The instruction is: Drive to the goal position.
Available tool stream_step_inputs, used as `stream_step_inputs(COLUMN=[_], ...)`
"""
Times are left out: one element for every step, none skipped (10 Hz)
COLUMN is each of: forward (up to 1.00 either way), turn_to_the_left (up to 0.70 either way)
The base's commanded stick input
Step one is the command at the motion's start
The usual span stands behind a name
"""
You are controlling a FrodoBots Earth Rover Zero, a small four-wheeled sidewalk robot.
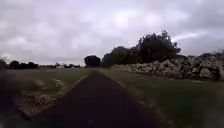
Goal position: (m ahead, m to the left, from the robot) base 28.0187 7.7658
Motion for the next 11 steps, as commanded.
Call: stream_step_inputs(forward=[0.5, 0.5, 0.5, 0.5, 0.5, 0.5, 0.5, 0.5, 0.5, 0.5, 0.5], turn_to_the_left=[0.0, 0.0, 0.0, 0.0, 0.0, 0.0, 0.0, 0.0, 0.0, 0.0, 0.0])
